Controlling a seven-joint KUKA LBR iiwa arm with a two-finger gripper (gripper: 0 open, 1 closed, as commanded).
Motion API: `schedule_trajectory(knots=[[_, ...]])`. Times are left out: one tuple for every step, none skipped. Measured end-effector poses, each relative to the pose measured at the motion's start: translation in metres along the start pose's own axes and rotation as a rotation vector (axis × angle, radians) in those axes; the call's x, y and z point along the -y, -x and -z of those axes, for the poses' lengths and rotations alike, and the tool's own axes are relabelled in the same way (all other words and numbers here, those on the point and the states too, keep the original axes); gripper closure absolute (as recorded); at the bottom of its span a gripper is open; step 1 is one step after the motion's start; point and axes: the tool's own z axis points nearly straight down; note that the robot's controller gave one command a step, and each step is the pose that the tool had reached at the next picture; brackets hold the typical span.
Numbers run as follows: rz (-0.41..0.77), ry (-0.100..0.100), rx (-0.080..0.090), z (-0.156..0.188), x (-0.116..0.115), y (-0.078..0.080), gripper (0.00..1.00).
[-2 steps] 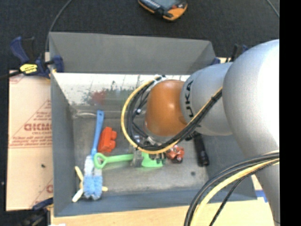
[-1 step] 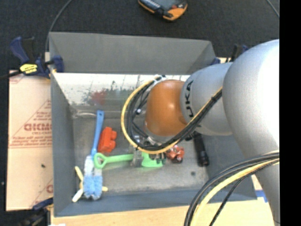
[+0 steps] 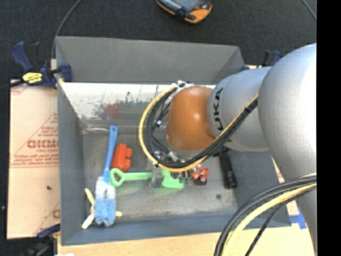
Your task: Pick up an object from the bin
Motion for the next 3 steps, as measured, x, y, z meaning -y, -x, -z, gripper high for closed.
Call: schedule_trajectory(knots=[[-0.001, 0.001, 0.004, 0.007, 0.000, 0.001, 1.00], [-0.001, 0.000, -0.008, 0.030, 0.000, -0.002, 1.00], [-0.001, 0.001, 0.001, 0.065, 0.000, 0.001, 1.00]])
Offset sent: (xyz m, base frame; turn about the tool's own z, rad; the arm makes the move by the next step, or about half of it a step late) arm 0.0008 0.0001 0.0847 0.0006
